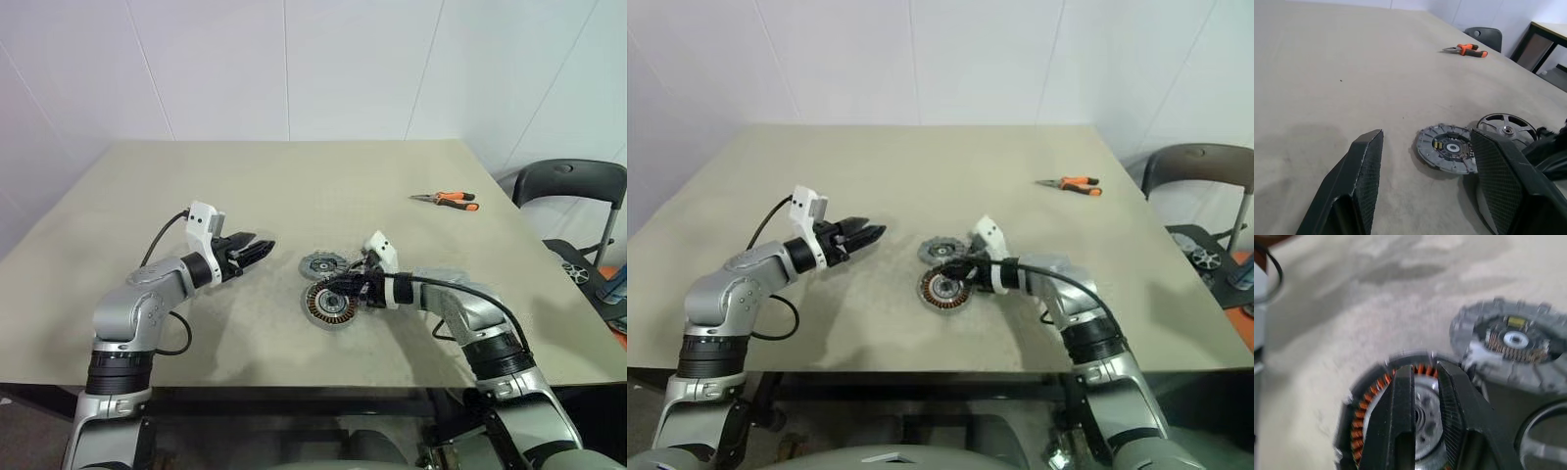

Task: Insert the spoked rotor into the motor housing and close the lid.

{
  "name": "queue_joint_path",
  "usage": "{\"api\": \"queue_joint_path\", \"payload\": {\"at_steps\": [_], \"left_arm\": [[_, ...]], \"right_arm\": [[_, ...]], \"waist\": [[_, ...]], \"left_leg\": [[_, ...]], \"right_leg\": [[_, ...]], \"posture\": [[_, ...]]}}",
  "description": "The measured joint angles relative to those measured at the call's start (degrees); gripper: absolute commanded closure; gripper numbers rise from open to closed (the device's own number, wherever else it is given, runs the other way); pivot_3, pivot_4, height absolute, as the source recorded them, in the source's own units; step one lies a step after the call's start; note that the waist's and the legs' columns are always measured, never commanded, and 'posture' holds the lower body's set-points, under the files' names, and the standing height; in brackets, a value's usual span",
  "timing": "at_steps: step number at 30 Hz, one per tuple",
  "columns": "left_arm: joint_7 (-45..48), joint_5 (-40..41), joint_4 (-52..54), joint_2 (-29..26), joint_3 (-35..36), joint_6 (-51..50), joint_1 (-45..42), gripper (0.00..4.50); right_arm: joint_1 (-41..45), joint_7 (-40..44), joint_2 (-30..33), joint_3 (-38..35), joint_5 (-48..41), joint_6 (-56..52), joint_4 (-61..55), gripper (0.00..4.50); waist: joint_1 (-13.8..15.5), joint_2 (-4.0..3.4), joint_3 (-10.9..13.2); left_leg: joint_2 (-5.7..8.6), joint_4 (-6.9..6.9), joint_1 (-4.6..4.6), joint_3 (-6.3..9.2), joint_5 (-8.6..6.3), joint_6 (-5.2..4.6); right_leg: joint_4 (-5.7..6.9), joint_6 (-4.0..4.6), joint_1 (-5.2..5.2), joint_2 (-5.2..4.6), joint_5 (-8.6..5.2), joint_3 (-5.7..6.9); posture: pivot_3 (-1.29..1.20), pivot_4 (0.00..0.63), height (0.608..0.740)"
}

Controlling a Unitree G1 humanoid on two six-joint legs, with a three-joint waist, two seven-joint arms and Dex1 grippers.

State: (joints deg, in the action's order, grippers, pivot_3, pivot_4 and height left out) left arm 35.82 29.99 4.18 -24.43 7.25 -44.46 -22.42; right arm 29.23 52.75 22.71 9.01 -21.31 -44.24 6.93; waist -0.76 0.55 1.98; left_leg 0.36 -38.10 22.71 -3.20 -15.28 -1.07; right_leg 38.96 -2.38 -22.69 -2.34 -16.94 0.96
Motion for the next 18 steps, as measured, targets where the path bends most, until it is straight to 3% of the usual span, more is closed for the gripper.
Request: {"api": "queue_joint_path", "payload": {"at_steps": [5,10,18], "left_arm": [[0.0,-0.4,-0.8,0.2,-0.8,0.4,0.0,1.49],[0.0,-0.6,-0.9,0.2,-1.1,0.5,0.0,1.49],[0.0,-0.7,-0.9,0.2,-1.1,1.0,0.0,1.49]], "right_arm": [[0.2,-1.6,0.0,2.1,2.4,1.9,0.0,3.72],[-0.2,-3.4,0.7,8.2,10.3,11.8,2.9,3.72],[0.5,-4.1,-1.4,5.5,9.7,11.0,6.0,3.72]], "waist": [[0.0,0.00,0.0],[-0.1,0.00,0.0],[-0.1,0.01,0.0]], "left_leg": [[0.00,0.03,0.08,-0.01,0.01,-0.01],[0.00,0.04,0.01,-0.02,0.01,-0.02],[0.00,0.04,-0.31,-0.03,-0.02,0.04]], "right_leg": [[-0.01,0.02,-0.09,0.00,-0.01,0.00],[-0.03,0.10,-0.01,-0.01,-0.06,0.00],[-0.03,0.20,0.30,-0.06,-0.11,0.00]], "posture": [[0.00,0.000,0.740],[0.00,0.000,0.740],[0.00,0.000,0.740]]}}
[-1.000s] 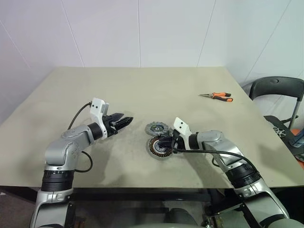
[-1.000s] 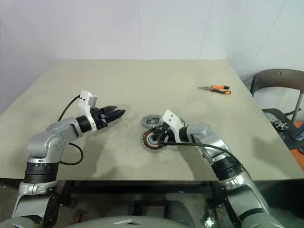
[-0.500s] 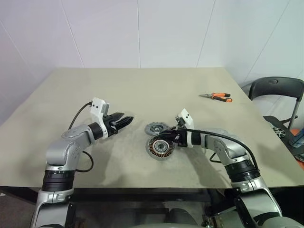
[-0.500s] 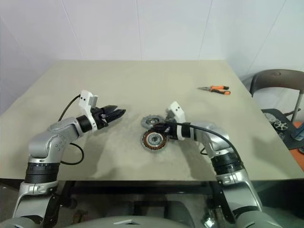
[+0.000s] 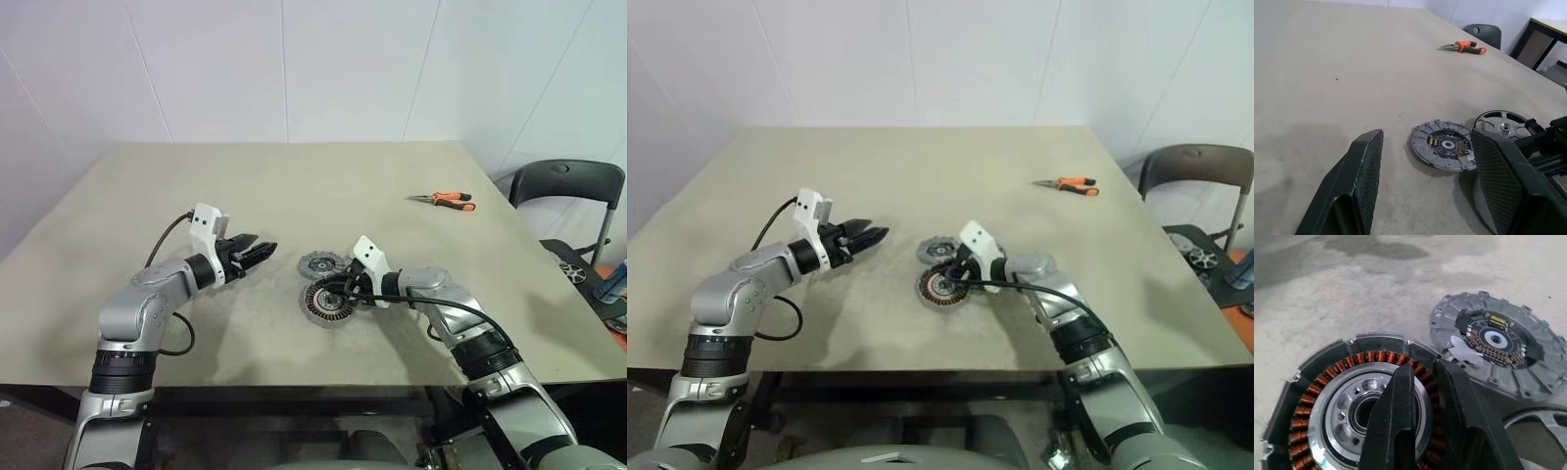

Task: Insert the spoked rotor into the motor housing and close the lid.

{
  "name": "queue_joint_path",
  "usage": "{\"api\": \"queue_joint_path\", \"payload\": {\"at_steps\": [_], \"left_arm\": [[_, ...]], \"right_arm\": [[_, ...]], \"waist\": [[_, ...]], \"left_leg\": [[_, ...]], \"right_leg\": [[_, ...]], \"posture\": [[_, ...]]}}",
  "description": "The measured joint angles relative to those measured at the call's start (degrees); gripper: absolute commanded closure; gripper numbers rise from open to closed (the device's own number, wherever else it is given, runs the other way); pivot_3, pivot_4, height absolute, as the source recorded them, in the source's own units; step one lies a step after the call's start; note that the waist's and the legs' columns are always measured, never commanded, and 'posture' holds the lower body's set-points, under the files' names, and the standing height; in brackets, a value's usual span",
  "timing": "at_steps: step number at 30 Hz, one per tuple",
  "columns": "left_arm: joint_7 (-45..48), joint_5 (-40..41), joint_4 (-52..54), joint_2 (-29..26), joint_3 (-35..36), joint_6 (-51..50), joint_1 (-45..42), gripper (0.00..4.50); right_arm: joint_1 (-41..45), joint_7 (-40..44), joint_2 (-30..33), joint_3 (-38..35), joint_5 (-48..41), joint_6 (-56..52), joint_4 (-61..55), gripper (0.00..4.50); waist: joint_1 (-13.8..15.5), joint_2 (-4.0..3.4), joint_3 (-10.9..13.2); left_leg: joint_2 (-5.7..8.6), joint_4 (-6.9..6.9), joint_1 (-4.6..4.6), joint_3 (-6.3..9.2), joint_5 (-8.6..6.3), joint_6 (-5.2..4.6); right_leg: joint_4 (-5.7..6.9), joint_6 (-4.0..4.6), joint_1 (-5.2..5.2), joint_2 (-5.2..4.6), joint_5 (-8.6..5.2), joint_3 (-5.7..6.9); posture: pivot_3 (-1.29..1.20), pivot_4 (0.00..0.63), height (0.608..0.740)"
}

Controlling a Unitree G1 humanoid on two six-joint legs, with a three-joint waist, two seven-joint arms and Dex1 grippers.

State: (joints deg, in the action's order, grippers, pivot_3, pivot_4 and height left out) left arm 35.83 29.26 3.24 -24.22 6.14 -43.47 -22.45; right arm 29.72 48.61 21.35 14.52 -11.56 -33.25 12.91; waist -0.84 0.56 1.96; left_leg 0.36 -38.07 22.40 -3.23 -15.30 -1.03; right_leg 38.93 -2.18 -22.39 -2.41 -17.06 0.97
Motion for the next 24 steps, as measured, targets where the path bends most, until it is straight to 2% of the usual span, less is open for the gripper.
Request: {"api": "queue_joint_path", "payload": {"at_steps": [4,7,11,16,20,22,24], "left_arm": [[0.0,0.0,0.0,0.0,0.0,0.0,0.0,1.49],[-0.1,0.0,-0.1,0.0,0.0,0.0,0.0,1.49],[-0.1,0.0,-0.3,0.0,-0.1,0.1,0.0,1.49],[0.0,-0.1,-0.9,-0.1,-0.2,0.2,0.0,1.49],[0.0,-0.1,-0.9,-0.1,-0.2,0.2,0.0,1.49],[-0.1,-0.1,-0.9,-0.1,-0.2,0.3,0.0,1.49],[-0.1,-0.2,-0.9,-0.1,-0.3,0.3,0.0,1.49]], "right_arm": [[0.0,1.4,-1.8,-7.2,-9.6,-9.7,-1.7,3.72],[0.1,3.4,-0.9,-8.2,-12.3,-12.7,-5.2,3.72],[-0.7,5.7,1.8,-3.6,-10.0,-10.8,-6.6,3.72],[-1.8,5.4,2.9,4.1,-1.7,0.4,-5.3,3.72],[-1.1,4.0,2.3,4.4,0.8,4.9,-1.9,3.72],[-1.1,4.0,2.3,3.7,0.7,4.8,-1.6,3.72],[-1.6,4.5,2.2,2.1,-1.2,2.6,-1.8,3.72]], "waist": [[0.1,-0.03,0.0],[0.0,-0.02,0.0],[0.0,-0.03,0.0],[-0.2,0.00,0.0],[-0.1,0.01,0.0],[0.0,-0.02,0.0],[0.2,-0.01,0.0]], "left_leg": [[0.00,0.00,0.14,-0.01,0.01,-0.01],[0.00,0.18,0.33,-0.02,0.03,-0.11],[0.00,0.17,0.90,-0.02,0.08,-0.17],[0.00,0.16,0.85,-0.03,0.08,-0.17],[0.00,0.11,0.34,-0.03,-0.01,-0.02],[-0.01,0.17,-0.02,-0.02,-0.02,-0.02],[-0.01,0.17,0.01,-0.02,-0.03,-0.02]], "right_leg": [[0.00,-0.12,-0.16,0.00,0.07,0.00],[-0.12,-0.19,-0.36,0.00,0.11,0.00],[-0.14,-0.21,-0.94,0.00,0.12,0.00],[-0.16,-0.20,-0.86,0.00,0.11,0.00],[-0.24,0.00,-0.30,-0.01,0.00,0.00],[-0.42,0.01,0.00,-0.01,-0.01,0.00],[-0.49,-0.01,0.00,-0.01,0.00,0.01]], "posture": [[0.00,0.000,0.740],[0.00,0.000,0.740],[0.00,0.000,0.740],[0.00,0.000,0.740],[0.00,0.000,0.740],[0.00,0.000,0.740],[0.00,0.000,0.740]]}}
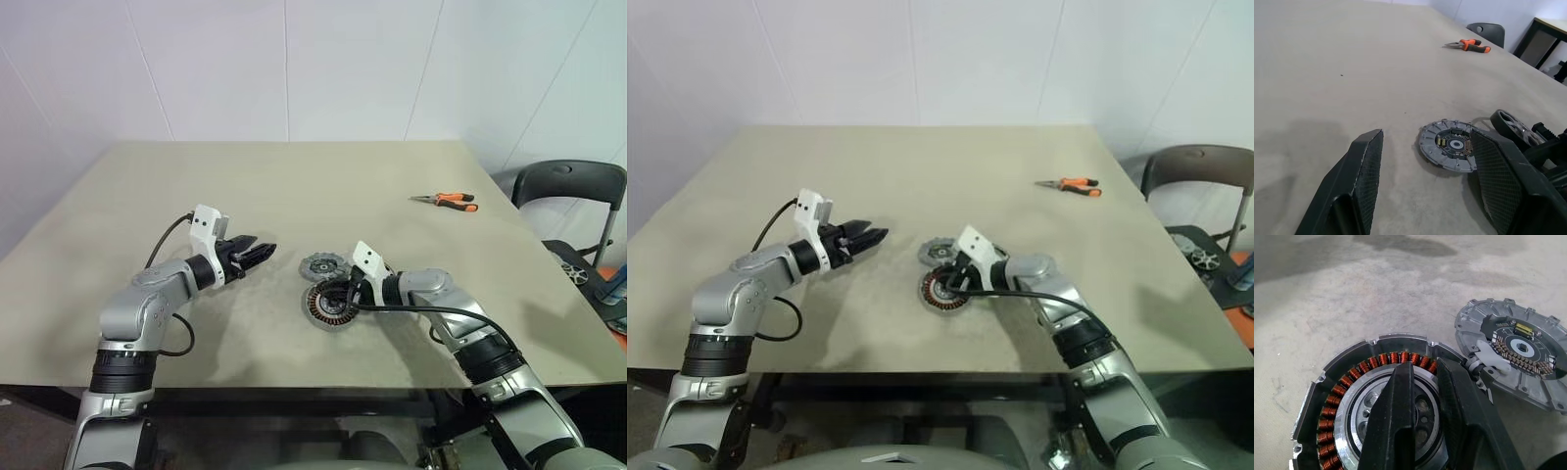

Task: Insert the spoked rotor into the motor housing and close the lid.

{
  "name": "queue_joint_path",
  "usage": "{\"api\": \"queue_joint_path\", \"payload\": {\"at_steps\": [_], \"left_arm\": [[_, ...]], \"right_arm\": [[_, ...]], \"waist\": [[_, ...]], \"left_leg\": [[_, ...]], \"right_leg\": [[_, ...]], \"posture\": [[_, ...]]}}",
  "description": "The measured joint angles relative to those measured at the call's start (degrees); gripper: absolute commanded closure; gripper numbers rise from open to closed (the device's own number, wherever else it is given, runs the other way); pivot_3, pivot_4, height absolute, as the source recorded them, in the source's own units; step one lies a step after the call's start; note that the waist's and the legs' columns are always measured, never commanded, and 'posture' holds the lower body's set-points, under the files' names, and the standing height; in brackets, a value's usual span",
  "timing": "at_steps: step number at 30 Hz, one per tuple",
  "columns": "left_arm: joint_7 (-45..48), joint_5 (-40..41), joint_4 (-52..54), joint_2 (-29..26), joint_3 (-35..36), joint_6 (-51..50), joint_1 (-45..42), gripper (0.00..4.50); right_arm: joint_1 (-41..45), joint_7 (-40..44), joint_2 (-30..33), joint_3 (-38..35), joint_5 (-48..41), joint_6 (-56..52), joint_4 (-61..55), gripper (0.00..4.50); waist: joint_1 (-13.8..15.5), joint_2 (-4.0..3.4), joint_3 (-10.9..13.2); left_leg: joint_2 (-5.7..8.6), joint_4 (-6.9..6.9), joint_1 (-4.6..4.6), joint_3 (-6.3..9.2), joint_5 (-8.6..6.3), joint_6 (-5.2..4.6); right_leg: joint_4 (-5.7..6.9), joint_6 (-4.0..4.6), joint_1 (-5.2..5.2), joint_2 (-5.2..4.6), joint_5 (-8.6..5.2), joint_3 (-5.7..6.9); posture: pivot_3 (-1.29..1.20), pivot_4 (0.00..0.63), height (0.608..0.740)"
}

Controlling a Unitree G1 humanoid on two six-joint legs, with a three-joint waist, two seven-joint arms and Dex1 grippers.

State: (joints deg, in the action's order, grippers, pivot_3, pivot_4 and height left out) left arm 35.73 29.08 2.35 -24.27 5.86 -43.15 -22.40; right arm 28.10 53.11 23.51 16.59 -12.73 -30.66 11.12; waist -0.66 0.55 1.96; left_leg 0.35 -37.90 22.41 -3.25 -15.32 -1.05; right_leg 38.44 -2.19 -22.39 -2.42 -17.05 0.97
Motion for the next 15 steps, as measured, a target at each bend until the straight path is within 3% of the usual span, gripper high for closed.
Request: {"api": "queue_joint_path", "payload": {"at_steps": [7,15], "left_arm": [[-0.3,-0.3,0.0,0.6,-0.5,0.1,0.1,1.49],[0.3,-0.5,-1.4,0.1,-0.5,1.2,-0.4,1.49]], "right_arm": [[-0.8,1.8,-0.9,-8.7,-13.0,-15.3,-6.1,3.72],[-0.9,1.6,0.8,-1.1,-5.7,-9.4,-5.2,3.72]], "waist": [[-0.2,-0.01,0.0],[-0.2,-0.01,0.0]], "left_leg": [[0.01,0.06,0.96,0.00,0.05,-0.19],[0.02,0.21,0.98,-0.01,0.07,-0.21]], "right_leg": [[-0.03,-0.25,-0.83,-0.01,0.14,0.04],[-0.12,-0.22,-0.89,-0.01,0.13,0.05]], "posture": [[0.00,0.000,0.740],[0.00,0.000,0.740]]}}
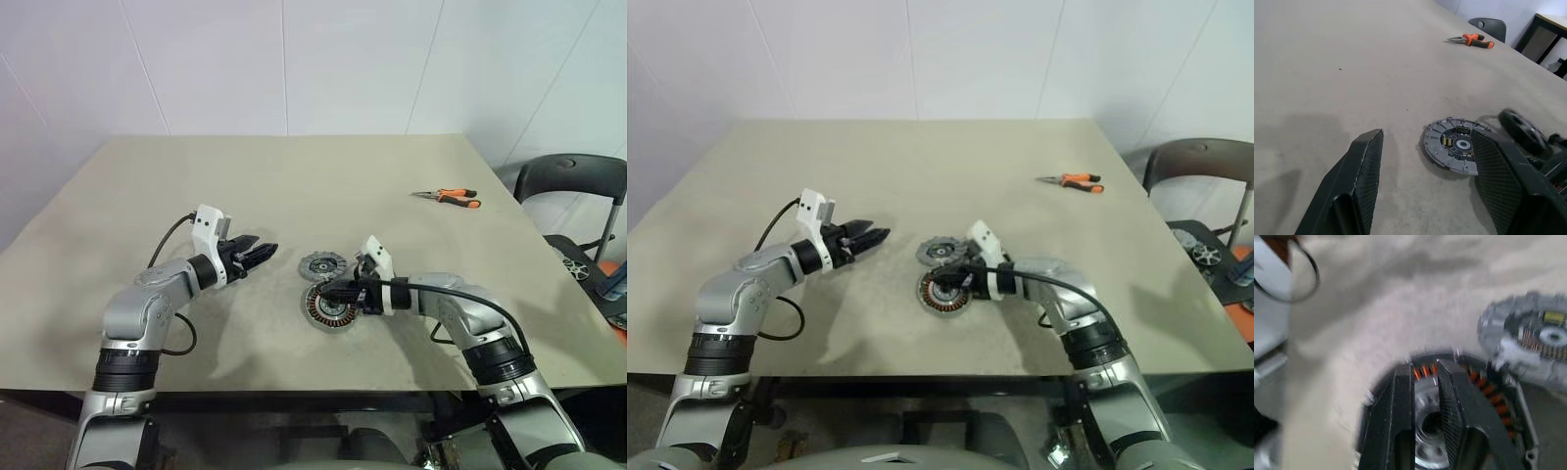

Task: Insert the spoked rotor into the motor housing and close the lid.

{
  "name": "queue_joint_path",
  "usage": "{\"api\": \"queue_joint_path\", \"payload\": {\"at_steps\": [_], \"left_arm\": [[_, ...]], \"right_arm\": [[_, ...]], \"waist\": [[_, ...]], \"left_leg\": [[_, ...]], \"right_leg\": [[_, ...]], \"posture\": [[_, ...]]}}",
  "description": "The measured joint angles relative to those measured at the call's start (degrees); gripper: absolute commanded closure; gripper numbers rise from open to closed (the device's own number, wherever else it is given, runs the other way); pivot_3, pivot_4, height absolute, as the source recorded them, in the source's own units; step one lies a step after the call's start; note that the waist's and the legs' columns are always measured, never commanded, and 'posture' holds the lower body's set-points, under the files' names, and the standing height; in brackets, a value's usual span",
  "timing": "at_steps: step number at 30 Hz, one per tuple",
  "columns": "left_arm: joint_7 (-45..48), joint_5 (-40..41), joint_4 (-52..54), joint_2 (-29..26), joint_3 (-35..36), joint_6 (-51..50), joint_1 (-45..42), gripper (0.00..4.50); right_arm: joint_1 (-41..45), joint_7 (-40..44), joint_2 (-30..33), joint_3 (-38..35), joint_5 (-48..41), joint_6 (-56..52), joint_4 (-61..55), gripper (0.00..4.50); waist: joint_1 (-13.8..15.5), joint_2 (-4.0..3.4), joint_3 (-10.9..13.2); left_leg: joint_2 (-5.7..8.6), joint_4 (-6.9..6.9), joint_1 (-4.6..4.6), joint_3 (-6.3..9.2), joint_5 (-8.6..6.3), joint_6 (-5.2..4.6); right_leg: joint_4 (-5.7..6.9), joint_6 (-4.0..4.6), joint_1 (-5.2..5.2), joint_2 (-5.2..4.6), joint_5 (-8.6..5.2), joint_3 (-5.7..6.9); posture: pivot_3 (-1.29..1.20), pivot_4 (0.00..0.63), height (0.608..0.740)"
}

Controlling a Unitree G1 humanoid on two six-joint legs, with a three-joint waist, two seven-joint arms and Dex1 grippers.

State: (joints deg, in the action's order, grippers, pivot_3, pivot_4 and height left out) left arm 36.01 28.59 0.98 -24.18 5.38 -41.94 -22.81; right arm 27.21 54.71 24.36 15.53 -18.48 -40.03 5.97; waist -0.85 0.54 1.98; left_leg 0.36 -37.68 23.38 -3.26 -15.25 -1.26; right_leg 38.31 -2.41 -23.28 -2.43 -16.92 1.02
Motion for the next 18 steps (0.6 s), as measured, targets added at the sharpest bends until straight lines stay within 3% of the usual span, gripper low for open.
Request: {"api": "queue_joint_path", "payload": {"at_steps": [3,7,14,18], "left_arm": [[0.0,-0.2,-0.1,0.0,0.0,0.1,0.0,1.49],[-0.1,-0.4,-0.1,0.1,0.0,0.1,0.0,1.49],[-0.5,-0.5,0.1,0.7,-0.1,0.1,0.2,1.49],[-0.5,-0.5,0.0,0.7,-0.1,0.1,0.2,1.49]], "right_arm": [[0.0,0.1,0.6,2.5,3.9,6.2,0.4,3.72],[-0.1,-0.1,0.5,1.9,4.1,6.5,0.9,3.72],[0.3,-1.6,-3.2,-10.7,-9.8,-8.5,-1.1,3.72],[0.4,-1.6,-2.7,-9.9,-9.6,-8.8,-1.9,3.72]], "waist": [[-0.1,0.04,0.0],[-0.1,0.04,0.0],[0.1,0.02,0.0],[0.0,0.02,0.0]], "left_leg": [[0.00,-0.01,-0.12,0.00,0.00,0.01],[-0.01,-0.08,-0.25,0.01,-0.06,0.14],[-0.01,-0.04,-0.01,0.01,-0.01,0.02],[-0.01,0.07,-0.01,0.01,0.00,0.00]], "right_leg": [[0.00,0.01,0.15,0.00,-0.01,0.00],[0.01,0.05,0.29,0.00,-0.02,0.00],[-0.01,-0.01,0.05,0.00,0.02,0.00],[-0.05,-0.02,0.01,0.00,0.02,0.01]], "posture": [[0.00,0.000,0.740],[0.00,0.000,0.740],[0.00,0.000,0.740],[0.00,0.000,0.740]]}}
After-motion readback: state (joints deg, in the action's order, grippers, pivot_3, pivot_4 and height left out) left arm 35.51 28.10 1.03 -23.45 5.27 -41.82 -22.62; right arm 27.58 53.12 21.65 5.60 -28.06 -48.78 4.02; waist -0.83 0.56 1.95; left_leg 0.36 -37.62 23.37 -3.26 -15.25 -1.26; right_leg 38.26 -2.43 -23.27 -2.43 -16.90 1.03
